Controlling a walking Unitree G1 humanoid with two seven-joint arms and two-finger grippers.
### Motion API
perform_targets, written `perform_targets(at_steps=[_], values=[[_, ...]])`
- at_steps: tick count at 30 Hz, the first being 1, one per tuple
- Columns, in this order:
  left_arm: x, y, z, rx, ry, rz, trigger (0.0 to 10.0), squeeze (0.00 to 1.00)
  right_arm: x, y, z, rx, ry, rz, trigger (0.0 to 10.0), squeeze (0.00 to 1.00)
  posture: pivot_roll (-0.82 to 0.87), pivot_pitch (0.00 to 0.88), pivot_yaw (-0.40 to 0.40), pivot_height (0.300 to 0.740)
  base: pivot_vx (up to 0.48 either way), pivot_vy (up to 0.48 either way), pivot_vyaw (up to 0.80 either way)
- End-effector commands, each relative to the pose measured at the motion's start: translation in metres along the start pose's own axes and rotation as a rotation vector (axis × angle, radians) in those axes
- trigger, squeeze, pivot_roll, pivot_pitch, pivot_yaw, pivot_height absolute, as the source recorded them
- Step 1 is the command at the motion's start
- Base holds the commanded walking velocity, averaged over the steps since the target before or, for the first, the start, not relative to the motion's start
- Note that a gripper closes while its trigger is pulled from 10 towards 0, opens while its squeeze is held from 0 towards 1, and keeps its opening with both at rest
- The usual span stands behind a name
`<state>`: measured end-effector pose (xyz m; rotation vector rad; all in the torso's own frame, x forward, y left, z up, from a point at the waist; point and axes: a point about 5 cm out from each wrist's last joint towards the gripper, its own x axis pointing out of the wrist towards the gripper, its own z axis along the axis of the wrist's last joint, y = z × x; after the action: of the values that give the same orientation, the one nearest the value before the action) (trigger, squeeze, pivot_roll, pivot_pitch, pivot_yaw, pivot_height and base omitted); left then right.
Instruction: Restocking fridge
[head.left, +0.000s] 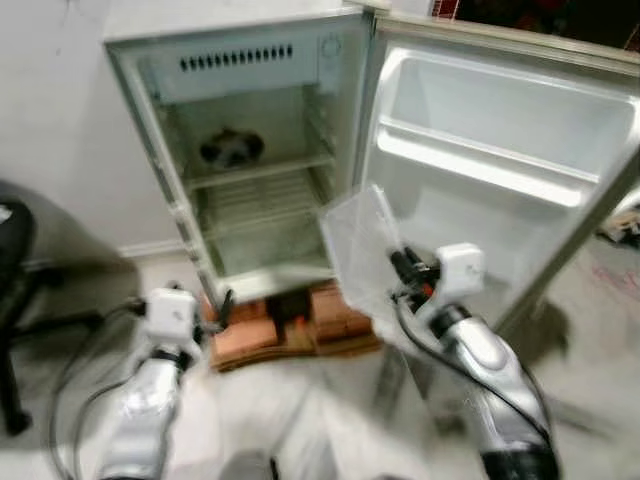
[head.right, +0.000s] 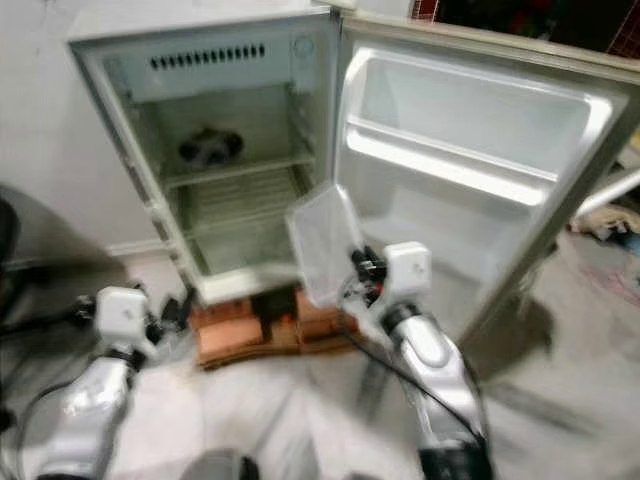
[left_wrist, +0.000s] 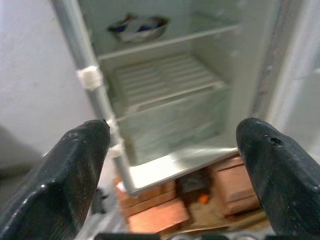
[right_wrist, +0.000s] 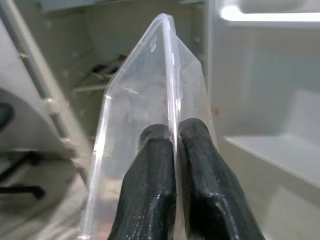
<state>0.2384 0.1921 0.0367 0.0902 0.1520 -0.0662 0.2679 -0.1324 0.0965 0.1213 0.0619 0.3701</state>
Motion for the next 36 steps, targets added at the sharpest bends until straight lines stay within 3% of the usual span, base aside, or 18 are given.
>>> perform_targets(at_steps=[1,12,23,36], values=[[0.0038,-0.0050,0.0056,-0.009,-0.021,-0.011,10.0,0.00,-0.0027,-0.0088,0.0028,-0.016,-0.003,-0.026,10.0,0.00,0.01,0.034,0.004,0.740,0.322,0.356,0.00],[0.0049,-0.0057,0.0056,-0.008,-0.020,-0.015,10.0,0.00,-0.0017,-0.0076,0.0025,-0.016,-0.002,-0.013,10.0,0.00,0.01,0.033,0.004,0.740,0.184,0.407,0.00],[0.0051,-0.0063,0.0058,-0.004,-0.025,-0.016,10.0,0.00,-0.0025,-0.0087,0.0008,-0.015,0.004,-0.011,10.0,0.00,0.01,0.032,0.004,0.740,0.000,0.000,0.00],[0.0025,-0.0060,0.0027,0.004,-0.013,-0.015,10.0,0.00,0.0002,-0.0058,0.0025,-0.031,-0.005,0.002,10.0,0.00,0.02,0.030,0.007,0.740,0.000,0.000,0.70]])
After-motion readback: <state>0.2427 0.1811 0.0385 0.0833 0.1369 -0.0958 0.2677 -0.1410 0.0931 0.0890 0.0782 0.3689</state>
